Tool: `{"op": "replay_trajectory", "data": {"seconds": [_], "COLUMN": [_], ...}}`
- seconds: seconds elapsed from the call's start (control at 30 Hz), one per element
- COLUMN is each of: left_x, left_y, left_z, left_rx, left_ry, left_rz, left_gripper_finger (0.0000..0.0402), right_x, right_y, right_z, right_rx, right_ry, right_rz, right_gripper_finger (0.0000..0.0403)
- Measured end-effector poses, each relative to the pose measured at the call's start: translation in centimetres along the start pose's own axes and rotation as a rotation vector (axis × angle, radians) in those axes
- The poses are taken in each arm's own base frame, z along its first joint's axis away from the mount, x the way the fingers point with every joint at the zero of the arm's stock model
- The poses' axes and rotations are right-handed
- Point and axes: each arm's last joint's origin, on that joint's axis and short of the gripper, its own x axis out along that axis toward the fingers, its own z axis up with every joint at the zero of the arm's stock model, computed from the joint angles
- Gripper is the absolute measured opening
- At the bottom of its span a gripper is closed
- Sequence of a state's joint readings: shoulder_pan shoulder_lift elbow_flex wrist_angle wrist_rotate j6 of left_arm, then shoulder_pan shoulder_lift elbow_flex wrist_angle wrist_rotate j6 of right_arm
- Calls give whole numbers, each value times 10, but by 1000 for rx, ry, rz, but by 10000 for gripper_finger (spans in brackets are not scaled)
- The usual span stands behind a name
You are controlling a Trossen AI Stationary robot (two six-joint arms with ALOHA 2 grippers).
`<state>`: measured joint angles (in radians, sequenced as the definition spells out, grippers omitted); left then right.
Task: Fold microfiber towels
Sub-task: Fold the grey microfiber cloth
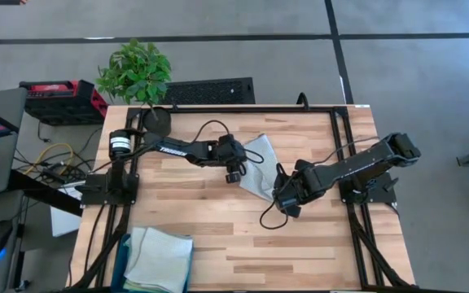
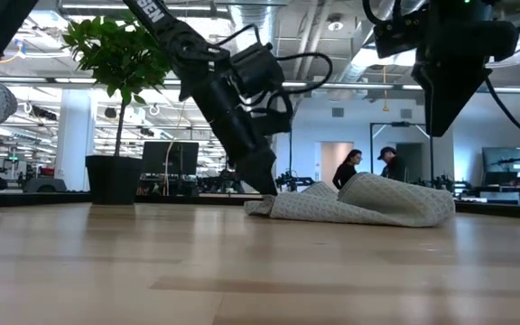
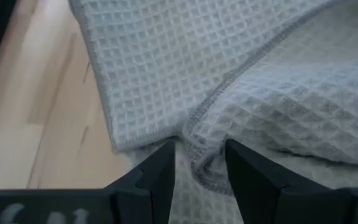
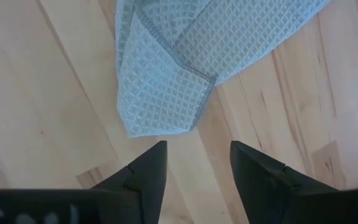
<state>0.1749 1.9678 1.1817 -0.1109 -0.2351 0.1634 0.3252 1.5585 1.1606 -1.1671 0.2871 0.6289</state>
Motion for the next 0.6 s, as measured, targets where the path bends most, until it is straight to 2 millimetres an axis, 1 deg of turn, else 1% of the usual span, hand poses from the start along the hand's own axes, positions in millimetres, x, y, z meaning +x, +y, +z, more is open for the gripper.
{"op": "replay_trajectory", "data": {"seconds": [0.1,0.2,0.27,0.4,0.43,0.6], "left_x": [0,-2,-3,-3,-3,-3], "left_y": [0,0,0,1,1,1], "left_z": [1,1,1,-3,-3,-4], "left_rx": [7,23,35,73,77,97], "left_ry": [-9,-5,2,40,41,49], "left_rz": [6,3,12,6,7,6], "left_gripper_finger": [133,113,87,17,10,2], "right_x": [0,0,0,0,0,0], "right_y": [0,0,0,0,0,0], "right_z": [0,0,0,0,0,0], "right_rx": [0,0,0,0,0,0], "right_ry": [0,0,0,0,-1,0], "right_rz": [0,0,0,0,0,0], "right_gripper_finger": [197,198,198,197,196,194]}}
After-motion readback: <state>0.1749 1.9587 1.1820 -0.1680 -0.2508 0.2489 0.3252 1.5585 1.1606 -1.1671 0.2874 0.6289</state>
